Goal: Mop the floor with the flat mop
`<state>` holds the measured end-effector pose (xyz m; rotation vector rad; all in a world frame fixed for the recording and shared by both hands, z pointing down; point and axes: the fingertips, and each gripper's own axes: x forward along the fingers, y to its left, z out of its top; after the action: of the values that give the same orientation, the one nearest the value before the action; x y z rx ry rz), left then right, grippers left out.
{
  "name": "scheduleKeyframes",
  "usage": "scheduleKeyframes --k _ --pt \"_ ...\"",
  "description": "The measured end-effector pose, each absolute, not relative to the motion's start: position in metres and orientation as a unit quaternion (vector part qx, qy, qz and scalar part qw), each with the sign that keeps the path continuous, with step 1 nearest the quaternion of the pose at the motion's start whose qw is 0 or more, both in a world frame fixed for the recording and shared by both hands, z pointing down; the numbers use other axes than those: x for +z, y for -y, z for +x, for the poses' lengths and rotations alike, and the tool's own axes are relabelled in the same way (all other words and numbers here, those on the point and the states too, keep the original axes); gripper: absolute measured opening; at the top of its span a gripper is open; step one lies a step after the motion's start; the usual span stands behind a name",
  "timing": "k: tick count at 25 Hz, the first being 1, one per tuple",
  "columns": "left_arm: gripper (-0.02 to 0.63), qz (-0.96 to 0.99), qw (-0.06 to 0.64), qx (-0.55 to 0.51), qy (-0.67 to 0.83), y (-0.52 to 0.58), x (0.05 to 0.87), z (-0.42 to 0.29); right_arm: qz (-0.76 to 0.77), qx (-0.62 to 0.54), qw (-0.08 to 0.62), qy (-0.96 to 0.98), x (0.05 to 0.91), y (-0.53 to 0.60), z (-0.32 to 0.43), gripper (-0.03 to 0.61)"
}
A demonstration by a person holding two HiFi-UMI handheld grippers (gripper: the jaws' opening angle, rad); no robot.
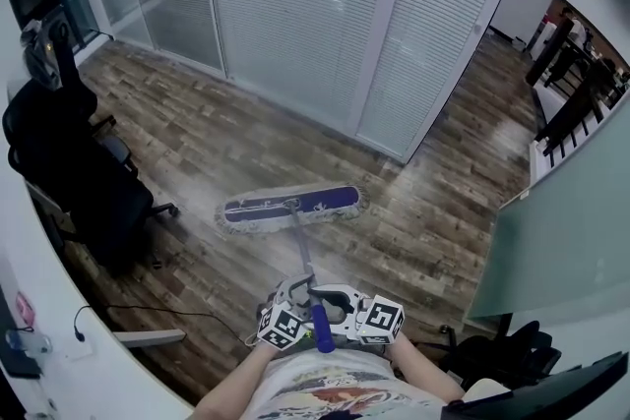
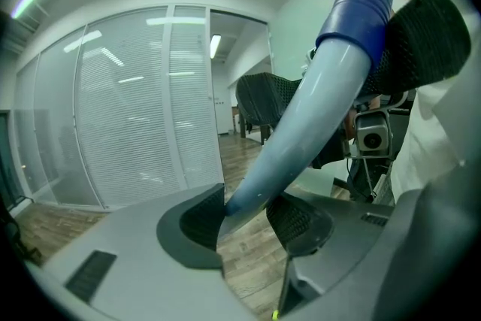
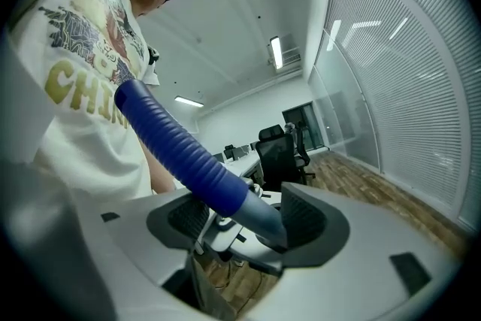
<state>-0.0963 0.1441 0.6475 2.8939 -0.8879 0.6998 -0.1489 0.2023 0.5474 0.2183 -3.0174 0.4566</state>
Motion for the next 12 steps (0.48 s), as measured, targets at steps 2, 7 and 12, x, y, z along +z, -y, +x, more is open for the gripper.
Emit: scheduleKeyframes --k 2,7,12 --pt "0.147 0.932 0.018 0.227 0.284 -0.16 0.647 -0.088 0.074 0.15 0.04 0.985 0.547 -0.218 -0.14 0.267" --pt "0.149 0.933 0.015 0.234 0.273 -0.208 0.646 -0.057 0.081 0.152 0.04 0.984 0.548 -0.265 -0.108 0.267" --pt "0.152 0.933 0.008 0.239 0.267 -0.273 0.652 -0.029 0.083 0.149 0.042 0.985 0.555 -0.331 -0.08 0.267"
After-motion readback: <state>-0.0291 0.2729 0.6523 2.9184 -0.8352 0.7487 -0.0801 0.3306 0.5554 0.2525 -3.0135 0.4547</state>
